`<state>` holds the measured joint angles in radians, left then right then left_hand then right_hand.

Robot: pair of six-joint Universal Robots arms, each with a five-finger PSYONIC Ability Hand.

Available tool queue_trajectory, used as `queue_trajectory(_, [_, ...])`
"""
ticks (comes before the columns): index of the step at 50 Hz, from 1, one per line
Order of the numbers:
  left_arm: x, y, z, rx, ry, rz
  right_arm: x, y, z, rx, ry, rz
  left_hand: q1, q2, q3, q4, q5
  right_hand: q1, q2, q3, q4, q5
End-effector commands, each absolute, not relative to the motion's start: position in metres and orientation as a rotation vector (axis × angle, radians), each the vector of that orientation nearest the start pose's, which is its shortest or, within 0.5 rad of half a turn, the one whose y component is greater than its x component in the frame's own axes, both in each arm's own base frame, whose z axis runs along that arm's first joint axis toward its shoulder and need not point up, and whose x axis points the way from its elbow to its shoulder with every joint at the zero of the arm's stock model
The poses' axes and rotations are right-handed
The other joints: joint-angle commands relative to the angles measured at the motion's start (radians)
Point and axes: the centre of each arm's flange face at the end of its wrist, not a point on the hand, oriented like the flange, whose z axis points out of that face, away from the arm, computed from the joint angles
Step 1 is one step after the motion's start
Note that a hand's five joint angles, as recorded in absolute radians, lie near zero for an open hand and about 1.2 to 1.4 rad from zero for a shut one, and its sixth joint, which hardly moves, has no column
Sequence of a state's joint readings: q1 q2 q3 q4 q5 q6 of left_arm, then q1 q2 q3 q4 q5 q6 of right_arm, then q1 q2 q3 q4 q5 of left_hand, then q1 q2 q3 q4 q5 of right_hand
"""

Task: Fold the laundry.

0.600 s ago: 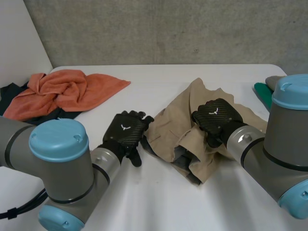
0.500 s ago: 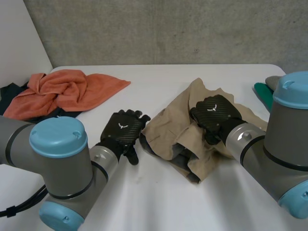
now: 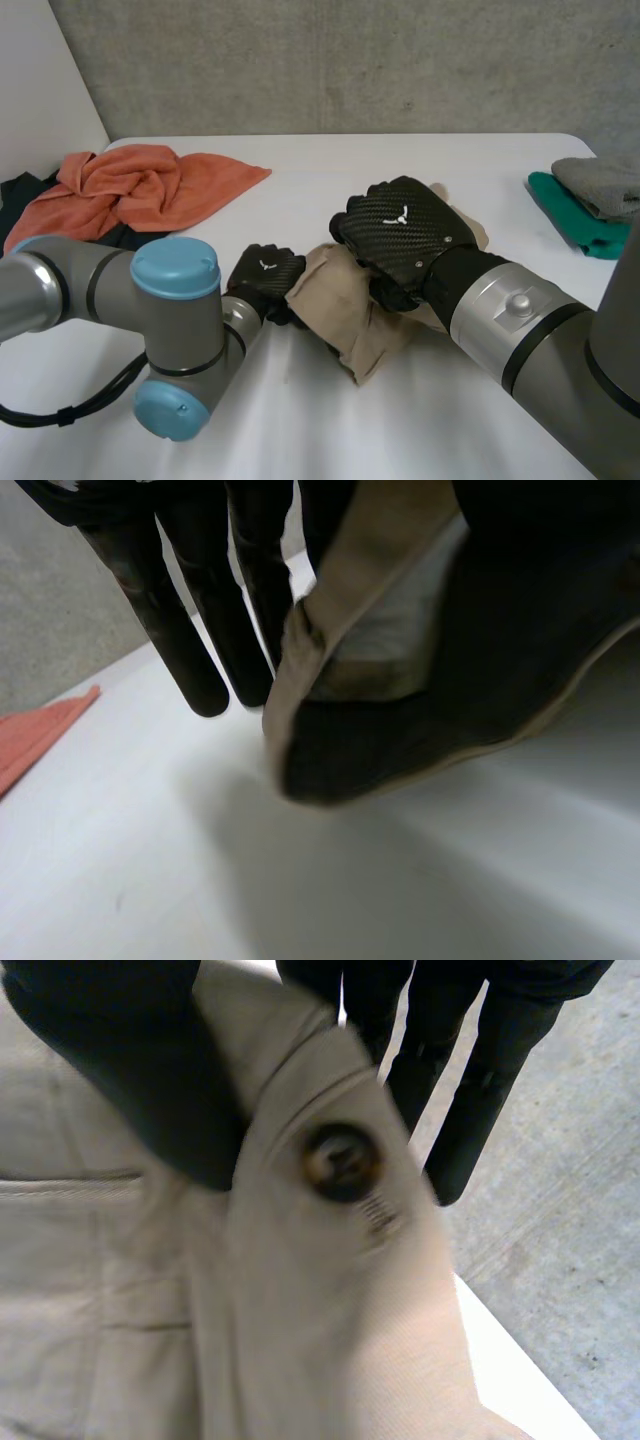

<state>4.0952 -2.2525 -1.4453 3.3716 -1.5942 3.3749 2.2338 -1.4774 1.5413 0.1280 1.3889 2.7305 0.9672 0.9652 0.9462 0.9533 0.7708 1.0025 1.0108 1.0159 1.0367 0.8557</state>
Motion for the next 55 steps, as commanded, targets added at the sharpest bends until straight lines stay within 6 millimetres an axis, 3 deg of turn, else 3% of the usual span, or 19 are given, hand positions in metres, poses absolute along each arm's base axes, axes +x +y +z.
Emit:
queue_trajectory(1, [-0.316,-0.281,0.141,0.867,2.375,-1.978,0.301,-0.15,0.284,-1.231,1.804,-1.811,0.429,0.431,0.45,0.443,0.451,-0.828,-0.836,-0.841,-0.862,-0.856])
queue_trajectory(4, [-0.305,-0.304,0.169,0.693,2.257,-2.084,0.299,-0.152,0.283,-1.233,1.818,-1.814,0.429,0.431,0.45,0.443,0.451,-0.828,-0.836,-0.841,-0.862,-0.856])
queue_trajectory(8, [-0.287,-0.346,0.243,0.457,1.948,-2.366,0.288,-0.169,0.284,-1.186,1.881,-1.859,0.429,0.431,0.45,0.443,0.451,-0.828,-0.836,-0.841,-0.862,-0.856])
queue_trajectory(10, [-0.287,-0.354,0.267,0.432,1.865,-2.451,0.283,-0.178,0.286,-1.16,1.911,-1.884,0.429,0.431,0.45,0.443,0.451,-0.828,-0.836,-0.841,-0.862,-0.856])
queue_trajectory(12, [-0.294,-0.354,0.297,0.447,1.787,-2.556,0.278,-0.185,0.288,-1.137,1.93,-1.903,0.429,0.431,0.45,0.443,0.451,-0.828,-0.836,-0.841,-0.862,-0.856])
queue_trajectory(16, [-0.316,-0.34,0.331,0.515,1.718,-2.709,0.271,-0.193,0.29,-1.103,1.946,-1.934,0.429,0.431,0.45,0.443,0.451,-0.828,-0.836,-0.841,-0.862,-0.856])
queue_trajectory(20, [-0.346,-0.318,0.348,0.599,1.676,-2.832,0.262,-0.207,0.291,-1.046,1.981,-1.976,0.429,0.431,0.45,0.443,0.451,-0.828,-0.836,-0.841,-0.862,-0.856])
queue_trajectory(23, [-0.365,-0.304,0.344,0.669,1.697,-2.876,0.257,-0.214,0.29,-1.013,2.002,-1.997,0.429,0.431,0.45,0.443,0.451,-0.828,-0.836,-0.841,-0.862,-0.856])
queue_trajectory(27, [-0.402,-0.26,0.299,0.937,1.929,-2.817,0.243,-0.233,0.288,-0.928,2.057,-2.055,0.429,0.431,0.45,0.443,0.451,-0.828,-0.836,-0.841,-0.862,-0.856])
queue_trajectory(30, [-0.416,-0.229,0.27,1.128,2.074,-2.753,0.233,-0.245,0.285,-0.885,2.085,-2.093,0.429,0.431,0.45,0.443,0.451,-0.828,-0.836,-0.841,-0.862,-0.856])
queue_trajectory(32, [-0.429,-0.191,0.243,1.362,2.214,-2.694,0.223,-0.259,0.28,-0.846,2.116,-2.125,0.429,0.431,0.45,0.443,0.451,-0.828,-0.836,-0.841,-0.862,-0.856])
queue_trajectory(34, [-0.437,-0.16,0.223,1.577,2.307,-2.647,0.214,-0.272,0.274,-0.809,2.144,-2.152,0.135,0.137,0.156,0.149,0.156,-0.828,-0.836,-0.841,-0.862,-0.856])
queue_trajectory(35, [-0.44,-0.144,0.212,1.696,2.343,-2.624,0.208,-0.282,0.27,-0.789,2.162,-2.171,-0.277,-0.275,-0.256,-0.263,-0.255,-0.828,-0.836,-0.841,-0.862,-0.856])
queue_trajectory(36, [-0.44,-0.138,0.206,1.758,2.342,-2.616,0.203,-0.29,0.265,-0.776,2.187,-2.176,-0.505,-0.503,-0.484,-0.491,-0.483,-0.828,-0.836,-0.841,-0.862,-0.856])
queue_trajectory(39, [-0.436,-0.142,0.21,1.746,2.278,-2.647,0.196,-0.301,0.257,-0.767,2.226,-2.179,-0.68,-0.678,-0.659,-0.666,-0.658,-0.828,-0.836,-0.841,-0.862,-0.856])
queue_trajectory(44, [-0.405,-0.184,0.268,1.422,2.103,-2.819,0.194,-0.304,0.241,-0.831,2.293,-2.108,-0.793,-0.791,-0.772,-0.779,-0.771,-0.828,-0.836,-0.841,-0.862,-0.856])
queue_trajectory(48, [-0.369,-0.216,0.299,1.182,2.072,-2.842,0.21,-0.286,0.233,-0.929,2.29,-1.989,-0.786,-0.784,-0.765,-0.772,-0.764,-0.828,-0.836,-0.841,-0.862,-0.856])
queue_trajectory(51, [-0.342,-0.234,0.3,1.103,2.179,-2.729,0.225,-0.265,0.226,-1.017,2.273,-1.873,-0.733,-0.731,-0.712,-0.719,-0.711,-0.828,-0.836,-0.841,-0.862,-0.856])
queue_trajectory(55, [-0.319,-0.251,0.281,1.112,2.379,-2.499,0.236,-0.243,0.222,-1.081,2.261,-1.761,-0.727,-0.725,-0.706,-0.713,-0.706,-0.828,-0.836,-0.841,-0.862,-0.856])
